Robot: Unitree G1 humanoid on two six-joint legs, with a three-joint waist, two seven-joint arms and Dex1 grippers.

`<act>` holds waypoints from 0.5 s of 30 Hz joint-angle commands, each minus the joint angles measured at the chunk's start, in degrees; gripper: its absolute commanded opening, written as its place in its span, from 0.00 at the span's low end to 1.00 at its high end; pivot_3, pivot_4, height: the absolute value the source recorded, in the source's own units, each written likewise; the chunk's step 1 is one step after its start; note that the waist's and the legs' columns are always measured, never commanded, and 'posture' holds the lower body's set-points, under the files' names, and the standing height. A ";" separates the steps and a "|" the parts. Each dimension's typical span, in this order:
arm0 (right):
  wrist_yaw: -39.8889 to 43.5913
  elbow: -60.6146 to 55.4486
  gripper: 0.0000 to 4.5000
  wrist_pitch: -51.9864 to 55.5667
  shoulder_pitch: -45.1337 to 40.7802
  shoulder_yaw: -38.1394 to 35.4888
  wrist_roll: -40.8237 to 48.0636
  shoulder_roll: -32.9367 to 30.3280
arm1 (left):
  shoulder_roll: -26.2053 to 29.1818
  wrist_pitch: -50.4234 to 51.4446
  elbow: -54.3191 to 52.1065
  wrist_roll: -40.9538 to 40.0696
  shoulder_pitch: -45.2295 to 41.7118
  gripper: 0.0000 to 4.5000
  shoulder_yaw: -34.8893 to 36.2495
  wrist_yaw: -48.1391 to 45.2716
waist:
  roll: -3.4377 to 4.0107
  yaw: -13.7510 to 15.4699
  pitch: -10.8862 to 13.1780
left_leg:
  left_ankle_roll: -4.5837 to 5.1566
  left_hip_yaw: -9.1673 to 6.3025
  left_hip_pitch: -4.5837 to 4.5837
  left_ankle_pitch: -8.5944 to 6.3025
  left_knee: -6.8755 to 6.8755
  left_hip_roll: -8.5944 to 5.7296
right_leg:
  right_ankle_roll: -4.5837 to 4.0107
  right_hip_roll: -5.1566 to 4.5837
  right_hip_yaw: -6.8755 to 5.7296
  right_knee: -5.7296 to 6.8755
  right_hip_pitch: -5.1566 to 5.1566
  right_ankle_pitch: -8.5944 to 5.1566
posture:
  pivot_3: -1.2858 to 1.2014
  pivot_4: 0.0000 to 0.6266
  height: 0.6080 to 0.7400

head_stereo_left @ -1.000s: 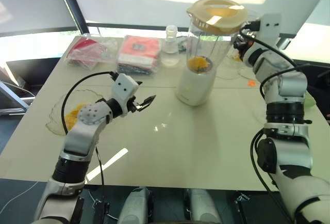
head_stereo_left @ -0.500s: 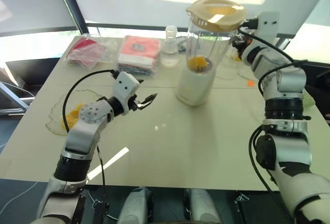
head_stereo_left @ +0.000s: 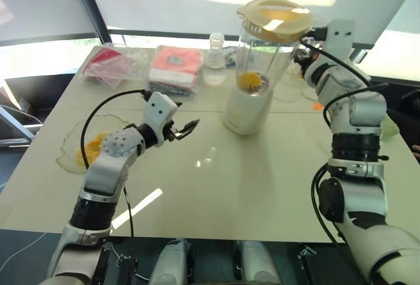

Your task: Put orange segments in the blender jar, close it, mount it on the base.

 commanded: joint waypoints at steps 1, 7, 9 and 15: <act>0.88 4.72 0.31 2.87 3.44 2.26 -1.32 0.62 | -0.08 -1.75 -1.23 0.04 -1.15 0.82 0.33 0.18 | -0.04 0.01 -0.02 | 0.00 0.00 0.00 0.00 -0.01 0.00 | 0.00 0.00 0.00 -0.01 0.00 0.00 | 0.52 0.24 1.00; 2.29 6.36 0.98 0.50 3.16 3.66 -3.05 -1.06 | -0.37 -1.91 -1.28 -0.10 -0.96 0.82 0.49 0.40 | 0.39 0.22 0.28 | -0.02 0.06 -0.57 0.01 -0.08 -0.03 | -0.07 -0.08 -0.03 -0.33 -0.43 0.07 | 0.52 0.24 1.00; 2.72 6.70 0.99 -0.26 2.98 4.20 -3.76 -1.62 | -0.46 -2.02 -1.26 -0.14 -0.91 0.82 0.55 0.50 | 0.40 0.00 0.28 | -0.09 0.16 -1.08 0.07 -0.08 -0.10 | 0.22 -0.13 0.00 -0.31 -1.00 0.24 | 0.52 0.24 1.00; 5.19 5.54 0.99 -5.27 3.68 6.62 -6.35 -3.77 | -0.99 -2.54 -0.82 -0.21 -1.02 0.82 0.80 0.59 | 0.40 0.28 0.29 | -0.09 0.21 -1.12 0.06 -0.30 -0.03 | 0.29 -0.01 -0.12 -0.64 -0.99 0.24 | 0.52 0.24 1.00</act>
